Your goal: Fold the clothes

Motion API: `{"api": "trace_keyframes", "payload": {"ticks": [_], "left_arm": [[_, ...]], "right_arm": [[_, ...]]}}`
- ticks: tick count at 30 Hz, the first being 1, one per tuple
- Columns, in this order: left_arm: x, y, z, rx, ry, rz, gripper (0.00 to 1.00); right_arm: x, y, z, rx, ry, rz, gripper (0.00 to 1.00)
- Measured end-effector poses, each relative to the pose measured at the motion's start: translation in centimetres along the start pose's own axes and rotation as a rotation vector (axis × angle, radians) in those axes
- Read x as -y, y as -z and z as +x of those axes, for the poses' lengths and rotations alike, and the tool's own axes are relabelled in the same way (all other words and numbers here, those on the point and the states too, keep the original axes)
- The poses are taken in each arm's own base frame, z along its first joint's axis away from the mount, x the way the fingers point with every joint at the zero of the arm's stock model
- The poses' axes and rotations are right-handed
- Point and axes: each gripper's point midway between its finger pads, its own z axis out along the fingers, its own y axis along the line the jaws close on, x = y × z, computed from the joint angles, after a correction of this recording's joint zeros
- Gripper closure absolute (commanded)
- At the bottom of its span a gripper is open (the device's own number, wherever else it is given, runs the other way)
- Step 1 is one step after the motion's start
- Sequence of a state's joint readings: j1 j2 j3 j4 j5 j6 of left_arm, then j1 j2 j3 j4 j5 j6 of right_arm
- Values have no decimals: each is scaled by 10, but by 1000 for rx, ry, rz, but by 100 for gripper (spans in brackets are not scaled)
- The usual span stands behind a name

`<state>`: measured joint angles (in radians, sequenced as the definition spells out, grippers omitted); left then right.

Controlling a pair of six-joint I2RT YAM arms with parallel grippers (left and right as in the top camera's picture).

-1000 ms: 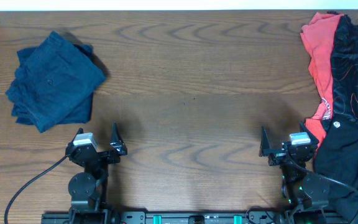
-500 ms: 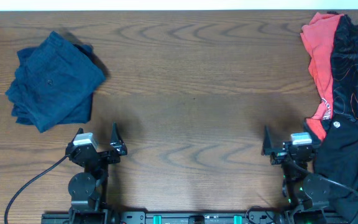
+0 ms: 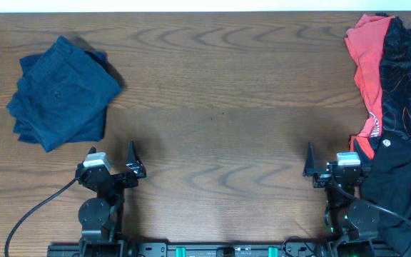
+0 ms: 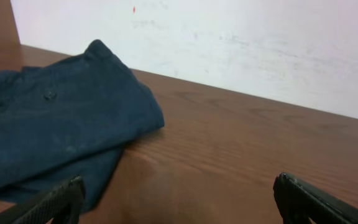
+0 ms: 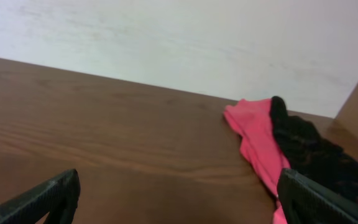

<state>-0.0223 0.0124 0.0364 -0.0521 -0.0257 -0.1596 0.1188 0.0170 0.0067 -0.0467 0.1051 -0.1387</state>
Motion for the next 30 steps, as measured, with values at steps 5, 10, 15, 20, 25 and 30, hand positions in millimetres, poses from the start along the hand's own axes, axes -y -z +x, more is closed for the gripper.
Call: {"api": "trace_keyframes", "payload": {"ticks": [5, 10, 15, 20, 25, 30], "left_arm": [[-2, 3, 9, -105, 13, -22, 2], [6, 11, -19, -198, 15, -36, 2], [20, 17, -47, -326, 14, -22, 2], [29, 22, -54, -522, 17, -23, 2], [40, 24, -57, -632, 31, 5, 2], [47, 28, -47, -693, 48, 42, 2]], "right_arm": [[-1, 3, 7, -59, -36, -11, 1], [5, 12, 6, -170, -58, 13, 1], [13, 18, -11, -288, -96, 33, 1], [14, 21, -9, -513, -92, 31, 1], [1, 8, -22, -594, -115, -47, 1], [2, 14, 1, -727, -198, 6, 1]]}}
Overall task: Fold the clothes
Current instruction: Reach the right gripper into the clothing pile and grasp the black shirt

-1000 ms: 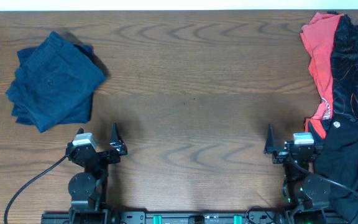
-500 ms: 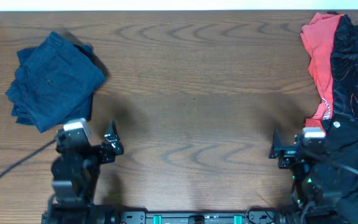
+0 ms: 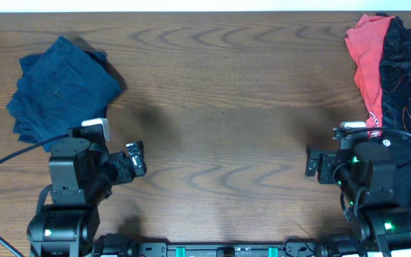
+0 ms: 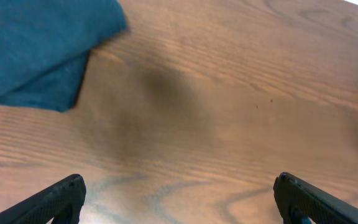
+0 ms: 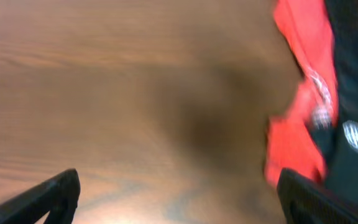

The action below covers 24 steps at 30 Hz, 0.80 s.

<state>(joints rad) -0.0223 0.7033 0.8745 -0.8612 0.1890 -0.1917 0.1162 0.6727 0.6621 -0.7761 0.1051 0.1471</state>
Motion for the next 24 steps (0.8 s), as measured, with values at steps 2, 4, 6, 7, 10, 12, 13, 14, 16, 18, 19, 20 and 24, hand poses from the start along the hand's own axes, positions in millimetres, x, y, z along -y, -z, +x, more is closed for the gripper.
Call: {"api": "trace_keyframes", "payload": {"ticks": [2, 4, 6, 7, 10, 12, 13, 14, 16, 18, 19, 20, 24], "left_arm": [[2, 0, 3, -15, 2, 11, 2], [2, 0, 5, -23, 6, 14, 2], [2, 0, 6, -27, 7, 16, 2], [2, 0, 6, -27, 7, 16, 2], [3, 0, 4, -20, 9, 18, 2], [3, 0, 3, -15, 8, 20, 2], [3, 0, 3, -14, 8, 20, 2], [3, 0, 3, -13, 8, 21, 2], [4, 0, 2, -13, 8, 23, 2], [4, 0, 2, -13, 8, 23, 2], [4, 0, 2, -13, 9, 23, 2], [4, 0, 2, -13, 10, 23, 2], [4, 0, 1, -9, 12, 25, 2]], "right_arm": [[25, -1, 30, -127, -115, 146, 1], [51, 3, 55, -215, -227, 307, 1], [69, 7, 67, -238, -326, 439, 1], [76, 6, 70, -233, -367, 488, 1], [88, 3, 82, -231, -455, 590, 1], [93, 0, 92, -243, -489, 635, 1], [97, -1, 99, -252, -508, 665, 1], [100, -2, 105, -260, -525, 690, 1], [105, -5, 116, -272, -551, 728, 2], [108, -7, 127, -287, -576, 757, 4], [110, -7, 131, -292, -585, 768, 5], [111, -8, 134, -295, -593, 778, 5], [116, -9, 146, -300, -624, 810, 9]]}}
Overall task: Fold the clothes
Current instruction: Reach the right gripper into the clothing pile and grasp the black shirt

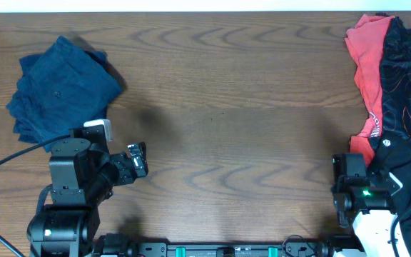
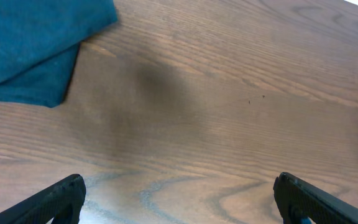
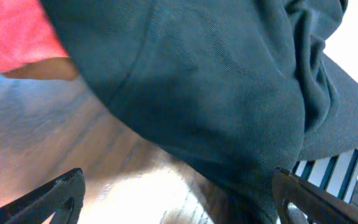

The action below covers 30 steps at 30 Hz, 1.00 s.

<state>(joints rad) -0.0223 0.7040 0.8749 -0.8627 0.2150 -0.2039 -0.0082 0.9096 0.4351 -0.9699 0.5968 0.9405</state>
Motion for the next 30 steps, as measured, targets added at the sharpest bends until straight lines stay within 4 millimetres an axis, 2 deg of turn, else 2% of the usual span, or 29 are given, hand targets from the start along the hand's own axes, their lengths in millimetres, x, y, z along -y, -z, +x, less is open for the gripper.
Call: {"api": "trace_keyframes", "payload": {"ticks": [4, 6, 16, 22, 26, 30], "left_arm": [[0, 0, 0, 1, 1, 0, 2], [0, 0, -1, 2, 1, 1, 2], [0, 0, -1, 4, 1, 1, 2], [0, 0, -1, 6, 1, 2, 2], [0, 0, -1, 6, 1, 2, 2], [0, 0, -2, 7, 0, 2, 2]], "right_arm": [[2, -4, 2, -3, -23, 9, 10], [2, -4, 4, -8, -30, 9, 1], [-6, -3, 15, -77, -47, -38, 1], [7, -3, 23, -103, -130, 19, 1], [11, -3, 19, -72, -196, 42, 3], [14, -3, 14, -45, -227, 58, 11]]}}
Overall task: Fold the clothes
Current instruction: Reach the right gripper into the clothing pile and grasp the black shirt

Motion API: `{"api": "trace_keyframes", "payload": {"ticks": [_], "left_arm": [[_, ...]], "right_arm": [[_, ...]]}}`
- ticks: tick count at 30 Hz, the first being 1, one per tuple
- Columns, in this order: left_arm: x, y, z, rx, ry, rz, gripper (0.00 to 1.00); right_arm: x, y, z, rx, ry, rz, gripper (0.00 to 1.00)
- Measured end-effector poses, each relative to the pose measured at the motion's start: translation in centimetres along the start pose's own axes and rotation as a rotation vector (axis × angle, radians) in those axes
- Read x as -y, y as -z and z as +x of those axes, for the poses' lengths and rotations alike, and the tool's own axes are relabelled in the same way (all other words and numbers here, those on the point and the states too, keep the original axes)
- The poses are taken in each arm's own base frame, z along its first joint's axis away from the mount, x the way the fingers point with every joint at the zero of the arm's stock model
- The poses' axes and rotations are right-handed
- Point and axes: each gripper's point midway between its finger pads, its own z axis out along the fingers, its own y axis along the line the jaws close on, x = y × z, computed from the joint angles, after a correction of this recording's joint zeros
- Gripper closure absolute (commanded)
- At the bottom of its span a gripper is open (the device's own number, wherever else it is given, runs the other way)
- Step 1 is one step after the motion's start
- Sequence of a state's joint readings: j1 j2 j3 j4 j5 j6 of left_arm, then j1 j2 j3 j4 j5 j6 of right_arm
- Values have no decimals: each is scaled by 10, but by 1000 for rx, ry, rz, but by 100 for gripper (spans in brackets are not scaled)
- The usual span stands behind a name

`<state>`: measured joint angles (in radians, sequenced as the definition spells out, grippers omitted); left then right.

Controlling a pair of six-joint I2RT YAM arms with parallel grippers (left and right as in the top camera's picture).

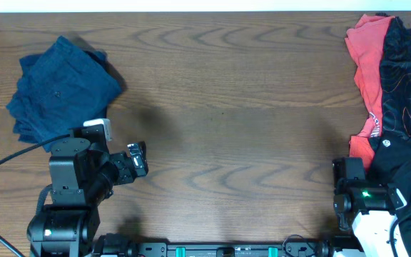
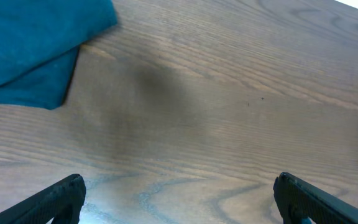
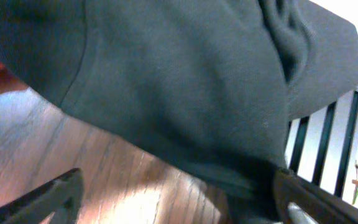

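Note:
A folded blue garment point(image 1: 61, 91) lies at the far left; its corner point(image 2: 33, 43) shows in the left wrist view. A red garment point(image 1: 366, 64) and black clothes point(image 1: 405, 93) are piled at the right edge. My left gripper point(image 2: 179, 205) hangs open over bare wood, right of the blue garment, with nothing between its fingers point(image 2: 58, 198). My right arm point(image 1: 359, 196) sits at the front right. Its gripper point(image 3: 179, 208) is open, close over the wood at the hem of a black garment point(image 3: 185, 81), which fills most of that view. A red scrap shows at its left.
The wooden table point(image 1: 227, 107) stretches between the two piles. The black garment point(image 1: 405, 178) hangs over the front right corner, next to the right arm's base. A black cable point(image 1: 6, 168) runs from the left arm off the left side. A slatted frame point(image 3: 328, 137) lies beyond the table's edge.
The right wrist view has shifted a little: the black garment's hem now sits lower and nearer the fingers. The left arm and all clothes are unmoved.
Both arms first sat low at the front edge with open grippers facing the far wall. Then both stood raised, looking down at the table. Later the right arm had turned to the black garment at the front right, where it stays; the left hangs still.

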<state>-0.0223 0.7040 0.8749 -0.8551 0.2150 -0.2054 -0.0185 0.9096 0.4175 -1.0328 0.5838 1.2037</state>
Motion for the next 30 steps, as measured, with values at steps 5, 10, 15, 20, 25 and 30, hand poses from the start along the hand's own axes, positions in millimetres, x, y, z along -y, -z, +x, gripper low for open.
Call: {"api": "trace_keyframes", "payload": {"ticks": [5, 10, 15, 20, 25, 30], "left_arm": [[0, 0, -1, 4, 0, 1, 2], [0, 0, -1, 4, 0, 2, 2], [0, 0, -1, 5, -1, 2, 2], [0, 0, -1, 6, -1, 2, 2], [1, 0, -3, 11, -2, 3, 2], [1, 0, -4, 16, -2, 4, 2]], "right_arm": [[12, 0, -2, 17, -36, 49, 17], [15, 1, -7, 52, -103, 65, 20], [18, -4, -7, 60, -150, 79, 23], [24, -16, 3, 52, -141, 106, 59], [23, -16, 3, 53, -146, 101, 99], [2, -16, 1, 35, -90, 20, 99]]}}
